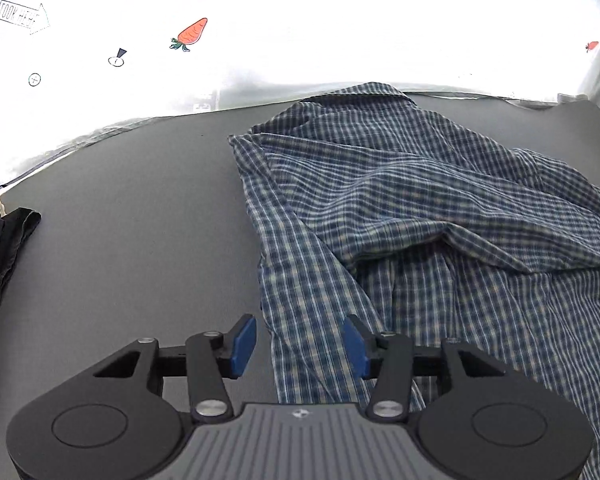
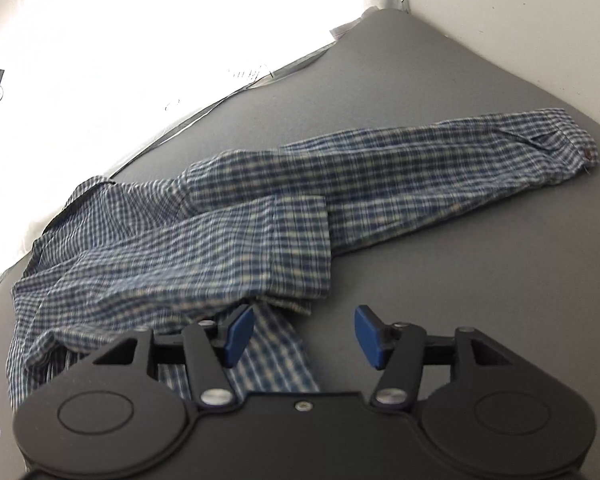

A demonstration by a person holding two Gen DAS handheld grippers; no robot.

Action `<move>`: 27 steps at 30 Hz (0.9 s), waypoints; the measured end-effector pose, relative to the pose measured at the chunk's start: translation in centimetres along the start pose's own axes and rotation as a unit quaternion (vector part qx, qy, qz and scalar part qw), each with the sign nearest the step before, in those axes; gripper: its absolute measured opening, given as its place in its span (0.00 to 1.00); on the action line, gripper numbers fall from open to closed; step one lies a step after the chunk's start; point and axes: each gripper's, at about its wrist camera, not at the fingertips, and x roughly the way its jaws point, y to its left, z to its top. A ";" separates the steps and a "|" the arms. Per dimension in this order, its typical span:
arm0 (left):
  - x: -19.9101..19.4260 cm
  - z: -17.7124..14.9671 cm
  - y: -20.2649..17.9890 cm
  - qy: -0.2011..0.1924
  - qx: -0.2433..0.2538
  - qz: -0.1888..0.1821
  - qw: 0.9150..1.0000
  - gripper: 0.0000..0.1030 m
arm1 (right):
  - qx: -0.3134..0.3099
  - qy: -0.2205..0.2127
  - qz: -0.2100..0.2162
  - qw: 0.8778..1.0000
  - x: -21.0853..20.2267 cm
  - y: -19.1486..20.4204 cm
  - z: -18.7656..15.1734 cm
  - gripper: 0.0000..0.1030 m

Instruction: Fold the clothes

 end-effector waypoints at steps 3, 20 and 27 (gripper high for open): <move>2.5 1.9 0.5 0.002 0.006 0.019 1.000 0.49 | 0.001 0.002 -0.010 1.000 2.4 0.3 2.1 0.63; 12.7 8.3 -0.2 -0.011 0.091 0.040 0.995 0.54 | -0.182 -0.055 -0.128 0.973 5.0 5.8 7.1 0.04; 12.2 7.7 0.6 -0.012 0.056 0.042 0.997 0.54 | -0.216 -0.080 -0.146 0.962 4.4 6.7 6.6 0.04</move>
